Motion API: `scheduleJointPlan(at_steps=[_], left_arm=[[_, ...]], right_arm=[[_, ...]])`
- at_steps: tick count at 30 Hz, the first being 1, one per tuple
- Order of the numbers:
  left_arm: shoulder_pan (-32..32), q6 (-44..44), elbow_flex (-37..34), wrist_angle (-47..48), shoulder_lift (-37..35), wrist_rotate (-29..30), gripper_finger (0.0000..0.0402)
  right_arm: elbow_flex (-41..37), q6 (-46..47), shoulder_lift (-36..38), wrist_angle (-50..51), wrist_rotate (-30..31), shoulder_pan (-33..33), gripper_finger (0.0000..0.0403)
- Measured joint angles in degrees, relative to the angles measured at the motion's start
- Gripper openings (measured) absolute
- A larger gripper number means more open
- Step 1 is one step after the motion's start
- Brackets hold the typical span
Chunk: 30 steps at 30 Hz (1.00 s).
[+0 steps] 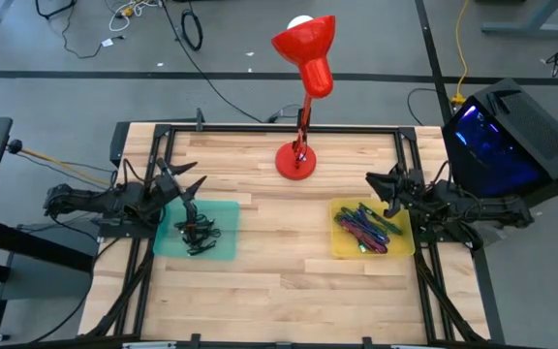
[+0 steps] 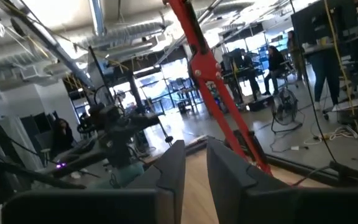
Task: Pick & Place USB Port
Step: Return to Home Position
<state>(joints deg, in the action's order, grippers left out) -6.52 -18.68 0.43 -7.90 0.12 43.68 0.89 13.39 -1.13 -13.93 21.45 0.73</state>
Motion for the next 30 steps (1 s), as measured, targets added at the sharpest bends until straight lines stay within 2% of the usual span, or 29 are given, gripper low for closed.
scheduleJointPlan(at_steps=[4,8,30], left_arm=[[-0.1,0.0,0.0,0.0,0.0,0.0,0.0238],[-0.5,0.0,0.0,0.0,0.0,0.0,0.0238],[0.2,0.0,0.0,0.0,0.0,-0.2,0.0238]], right_arm=[[0.0,0.0,0.0,3.5,0.1,0.7,0.007],[0.0,-0.1,-0.2,11.0,0.0,1.9,0.007],[0.0,-0.4,-1.6,10.5,-0.5,4.8,0.007]])
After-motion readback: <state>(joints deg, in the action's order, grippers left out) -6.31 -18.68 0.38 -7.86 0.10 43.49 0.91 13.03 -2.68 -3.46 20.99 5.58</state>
